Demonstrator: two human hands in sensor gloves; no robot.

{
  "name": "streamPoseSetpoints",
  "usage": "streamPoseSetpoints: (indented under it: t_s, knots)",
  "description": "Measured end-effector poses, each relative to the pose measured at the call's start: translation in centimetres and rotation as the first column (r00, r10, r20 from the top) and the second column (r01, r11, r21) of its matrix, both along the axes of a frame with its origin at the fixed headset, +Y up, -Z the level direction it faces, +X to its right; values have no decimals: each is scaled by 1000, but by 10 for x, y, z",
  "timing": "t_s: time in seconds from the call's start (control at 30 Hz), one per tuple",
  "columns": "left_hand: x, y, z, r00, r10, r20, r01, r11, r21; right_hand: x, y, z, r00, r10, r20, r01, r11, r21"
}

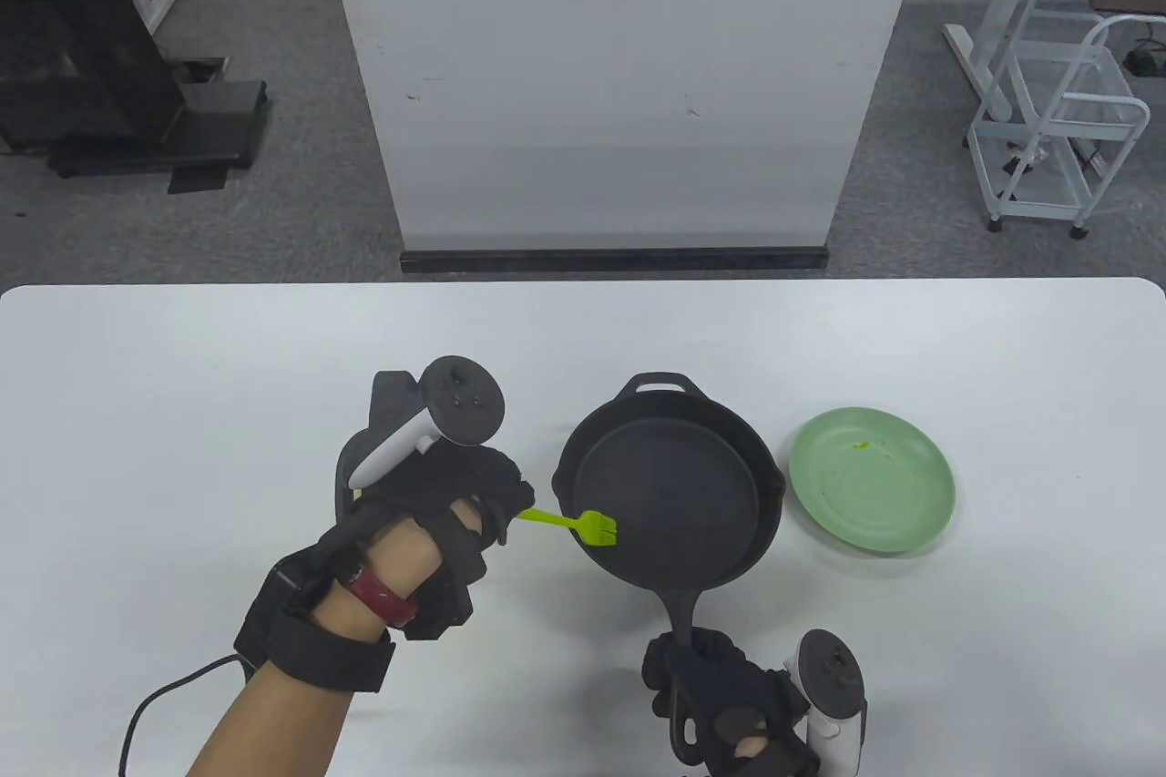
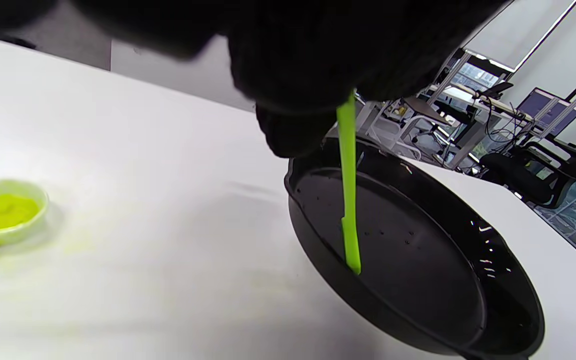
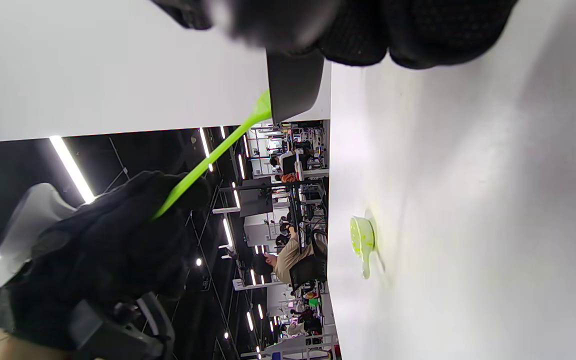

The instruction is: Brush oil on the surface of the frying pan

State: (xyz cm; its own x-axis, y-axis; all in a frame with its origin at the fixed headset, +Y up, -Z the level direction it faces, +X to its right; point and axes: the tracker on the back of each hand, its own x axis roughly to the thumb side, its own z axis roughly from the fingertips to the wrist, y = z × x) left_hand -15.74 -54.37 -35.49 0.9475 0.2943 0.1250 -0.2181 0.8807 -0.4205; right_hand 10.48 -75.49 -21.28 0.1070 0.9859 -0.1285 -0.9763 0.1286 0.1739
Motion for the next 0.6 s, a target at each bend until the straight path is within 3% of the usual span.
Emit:
streamPoseSetpoints:
  t_s: [0.1,0.23,0.6]
  knots:
    - [7,8,3,999,-47,9,47,998,32,0,0,0,1000,0,-2,0,1000,1]
    - [24,-3,5,993,-108,44,108,994,11,-1,0,0,1000,1,-6,-1,1000,-1]
    - [55,-27,5,994,-1,105,8,998,-67,-1,-2,0,1000,-5,-8,5,1000,-9]
